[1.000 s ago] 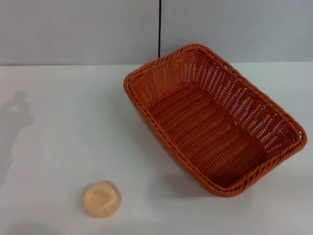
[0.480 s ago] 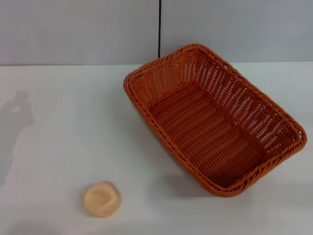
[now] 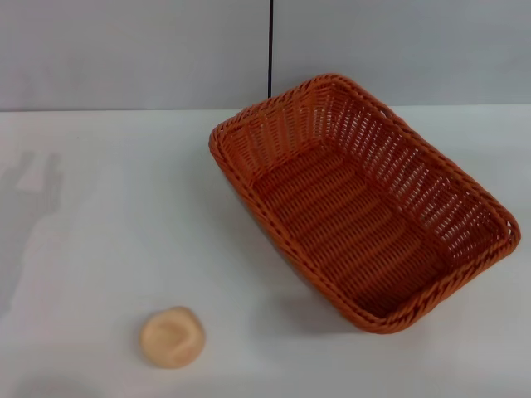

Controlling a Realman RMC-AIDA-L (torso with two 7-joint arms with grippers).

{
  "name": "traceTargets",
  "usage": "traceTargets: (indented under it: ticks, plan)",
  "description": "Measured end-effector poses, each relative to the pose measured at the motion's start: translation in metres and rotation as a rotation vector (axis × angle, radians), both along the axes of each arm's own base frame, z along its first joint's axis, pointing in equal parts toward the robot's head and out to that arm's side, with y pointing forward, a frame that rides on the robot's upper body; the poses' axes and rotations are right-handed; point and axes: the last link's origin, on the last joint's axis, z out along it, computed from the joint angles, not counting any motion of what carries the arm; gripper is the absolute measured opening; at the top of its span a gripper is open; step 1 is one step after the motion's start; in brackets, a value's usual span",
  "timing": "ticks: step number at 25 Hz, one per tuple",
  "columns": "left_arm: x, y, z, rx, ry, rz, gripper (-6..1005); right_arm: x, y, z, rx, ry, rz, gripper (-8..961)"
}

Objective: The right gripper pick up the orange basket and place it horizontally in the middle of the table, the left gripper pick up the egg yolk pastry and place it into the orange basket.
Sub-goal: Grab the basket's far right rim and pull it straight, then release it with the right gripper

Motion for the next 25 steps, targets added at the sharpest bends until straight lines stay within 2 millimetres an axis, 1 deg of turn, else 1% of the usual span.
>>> traceTargets:
  ticks: [1, 4, 5, 6, 7, 9, 10, 11, 15, 16, 19, 21, 23, 24, 25]
  plan:
    - [0.0, 0.0, 0.0, 0.0, 0.0, 0.0, 347, 0.0, 0.0, 0.0, 0.0, 0.0, 0.0, 824]
    - [0.001, 0.0, -0.001, -0.001, 0.011, -0.002, 419, -0.025, 0.02, 0.004, -0.177, -0.089, -0.036, 825]
    - [0.002, 0.001, -0.002, -0.006, 0.014, -0.006, 439, -0.041, 0.034, 0.001, -0.293, -0.162, -0.065, 825]
    - [0.002, 0.001, -0.002, -0.006, 0.014, -0.006, 458, -0.047, 0.041, -0.002, -0.356, -0.205, -0.083, 825]
    - [0.002, 0.001, -0.002, -0.006, 0.014, -0.006, 477, -0.047, 0.041, -0.002, -0.356, -0.205, -0.083, 825]
    - [0.002, 0.001, -0.003, -0.01, 0.014, -0.003, 517, -0.059, 0.055, -0.01, -0.457, -0.298, -0.129, 825]
    - [0.002, 0.001, -0.003, -0.011, 0.013, -0.002, 536, -0.067, 0.066, -0.017, -0.527, -0.376, -0.166, 825]
    - [0.002, 0.001, -0.003, -0.011, 0.013, -0.002, 549, -0.067, 0.066, -0.017, -0.527, -0.376, -0.166, 825]
    - [0.002, 0.001, -0.005, -0.013, 0.01, 0.002, 603, -0.087, 0.085, -0.031, -0.606, -0.493, -0.187, 825]
    - [0.002, 0.001, -0.006, -0.016, 0.006, 0.005, 603, -0.087, 0.085, -0.031, -0.606, -0.493, -0.187, 825]
    - [0.0, 0.001, -0.008, -0.024, -0.005, 0.018, 601, -0.091, 0.091, -0.04, -0.624, -0.509, -0.187, 825]
    - [0.0, 0.001, -0.008, -0.028, -0.008, 0.023, 600, -0.092, 0.096, -0.053, -0.666, -0.505, -0.186, 825]
    - [-0.002, 0.001, -0.009, -0.034, -0.01, 0.03, 597, -0.092, 0.097, -0.056, -0.68, -0.503, -0.184, 825]
    - [-0.002, 0.001, -0.009, -0.034, -0.01, 0.03, 596, -0.093, 0.099, -0.061, -0.698, -0.502, -0.182, 825]
    - [-0.002, 0.001, -0.01, -0.041, -0.009, 0.032, 594, -0.093, 0.101, -0.07, -0.72, -0.503, -0.179, 825]
